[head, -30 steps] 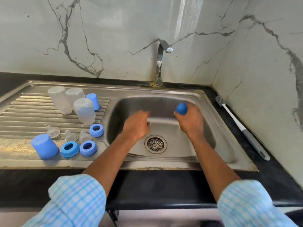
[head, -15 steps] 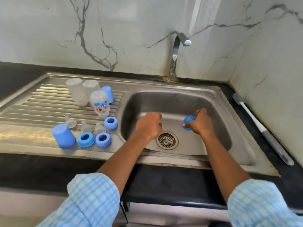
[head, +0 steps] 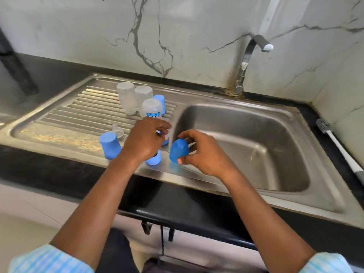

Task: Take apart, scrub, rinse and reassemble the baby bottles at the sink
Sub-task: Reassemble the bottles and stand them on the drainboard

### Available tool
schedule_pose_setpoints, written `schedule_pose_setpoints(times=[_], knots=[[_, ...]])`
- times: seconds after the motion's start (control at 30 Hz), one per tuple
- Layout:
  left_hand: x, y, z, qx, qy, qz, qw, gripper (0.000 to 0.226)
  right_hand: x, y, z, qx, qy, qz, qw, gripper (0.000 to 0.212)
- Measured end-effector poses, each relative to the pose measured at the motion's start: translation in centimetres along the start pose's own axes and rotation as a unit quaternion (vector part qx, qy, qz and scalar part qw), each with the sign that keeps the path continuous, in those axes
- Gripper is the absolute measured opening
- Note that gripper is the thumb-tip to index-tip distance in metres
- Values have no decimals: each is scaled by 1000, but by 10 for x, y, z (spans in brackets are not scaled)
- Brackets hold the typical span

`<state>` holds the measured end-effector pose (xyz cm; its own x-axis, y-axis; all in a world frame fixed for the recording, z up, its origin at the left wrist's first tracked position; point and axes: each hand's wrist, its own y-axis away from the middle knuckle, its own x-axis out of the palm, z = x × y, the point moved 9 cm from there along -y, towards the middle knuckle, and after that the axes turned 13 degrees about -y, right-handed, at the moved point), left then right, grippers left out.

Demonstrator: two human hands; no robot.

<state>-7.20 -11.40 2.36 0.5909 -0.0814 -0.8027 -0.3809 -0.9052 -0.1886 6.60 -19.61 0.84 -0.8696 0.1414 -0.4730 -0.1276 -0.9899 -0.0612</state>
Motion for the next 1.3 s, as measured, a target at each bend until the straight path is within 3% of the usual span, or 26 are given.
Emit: schedule_pose_setpoints(times=[0.37,0.57,0.77,0.9,1.07,1.3], knots=[[-30,13,38,-72,113,-44,990,27,48,-10,7,2,47,56,997,59],[-25,13,32,-63,92,-48,993,26,45,-7,4,8,37,61,997,61],[-16,15,5,-29,24,-67,997,22,25,1,3,9,37,77,996,85],[-4,18,-37,37,-34,-69,996,24,-15,1,-16,45,40,46,997,74],[37,12,-92,111,-87,-16,990,23,-59,-10,-38,73,67,-18,995,61],[68,7,-92,94,-137,38,985,25,-53,-23,-53,77,91,-19,993,41]])
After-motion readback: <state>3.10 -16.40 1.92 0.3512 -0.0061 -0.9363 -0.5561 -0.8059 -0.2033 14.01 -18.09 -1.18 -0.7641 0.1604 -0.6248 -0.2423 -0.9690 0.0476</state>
